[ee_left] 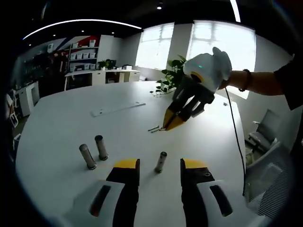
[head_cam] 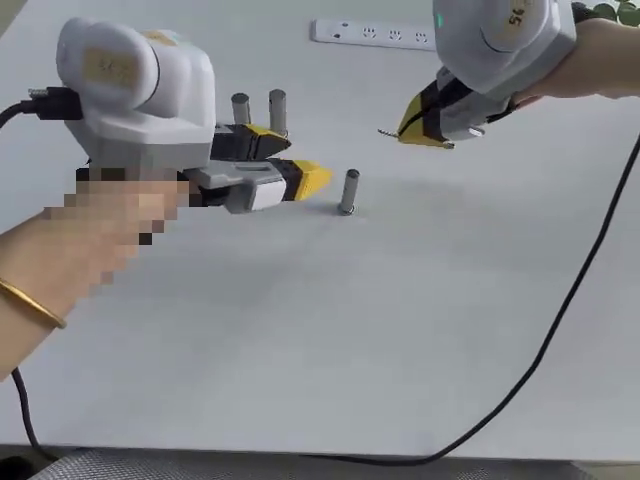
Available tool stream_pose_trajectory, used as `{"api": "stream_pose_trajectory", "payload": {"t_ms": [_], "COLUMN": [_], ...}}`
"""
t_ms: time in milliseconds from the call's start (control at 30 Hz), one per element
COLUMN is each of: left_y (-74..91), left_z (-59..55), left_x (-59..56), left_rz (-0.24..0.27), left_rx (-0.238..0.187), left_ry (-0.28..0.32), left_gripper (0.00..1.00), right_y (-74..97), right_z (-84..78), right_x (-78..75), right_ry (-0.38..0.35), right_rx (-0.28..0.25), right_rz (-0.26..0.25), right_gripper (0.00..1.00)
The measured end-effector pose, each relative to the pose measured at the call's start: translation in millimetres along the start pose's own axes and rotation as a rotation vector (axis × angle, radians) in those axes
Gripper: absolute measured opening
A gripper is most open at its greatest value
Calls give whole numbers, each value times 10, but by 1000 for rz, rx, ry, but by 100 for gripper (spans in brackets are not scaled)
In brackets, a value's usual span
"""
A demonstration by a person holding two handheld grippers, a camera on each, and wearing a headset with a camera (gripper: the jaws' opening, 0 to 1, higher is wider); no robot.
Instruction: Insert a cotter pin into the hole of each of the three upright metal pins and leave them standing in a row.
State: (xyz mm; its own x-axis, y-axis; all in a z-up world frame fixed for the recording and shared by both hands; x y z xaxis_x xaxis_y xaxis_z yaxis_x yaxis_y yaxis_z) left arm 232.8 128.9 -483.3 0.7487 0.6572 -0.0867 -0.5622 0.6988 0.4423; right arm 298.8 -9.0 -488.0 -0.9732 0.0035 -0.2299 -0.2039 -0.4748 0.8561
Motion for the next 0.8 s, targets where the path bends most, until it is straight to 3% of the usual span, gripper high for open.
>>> {"api": "stream_pose_trajectory", "payload": {"t_ms": [167,333,533,800], "left_y": [-15,-35,-58,-61], "left_z": [8,5,-7,45], "left_x": [-46,-65,-157,-230], "left_rz": [-30,-38,-73,-108], "left_rx": [-1,13,16,-10], "left_ry": [71,84,165,227], "left_gripper": [29,26,18,11], "right_y": [10,42,63,91], "right_z": [173,303,454,575], "right_x": [136,306,447,558], "right_ry": [51,87,123,168], "right_rx": [-27,-58,-94,-112], "right_rz": [15,39,66,81], "right_gripper": [0,0,0,0]}}
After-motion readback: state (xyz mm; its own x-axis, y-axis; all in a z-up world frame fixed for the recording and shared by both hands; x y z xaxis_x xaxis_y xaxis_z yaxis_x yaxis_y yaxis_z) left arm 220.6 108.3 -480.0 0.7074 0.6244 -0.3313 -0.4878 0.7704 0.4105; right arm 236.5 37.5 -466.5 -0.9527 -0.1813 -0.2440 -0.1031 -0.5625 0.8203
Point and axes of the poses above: the centre of the closed fingertips' face, and the gripper's own axes: y roughly backward along the fingers, x roughly to its left, z roughly out of its top, the point moved 5 cm from there along y, roughly backward along the fingers, and after that the axes turned 7 degrees about -y, right-handed, at the moved point
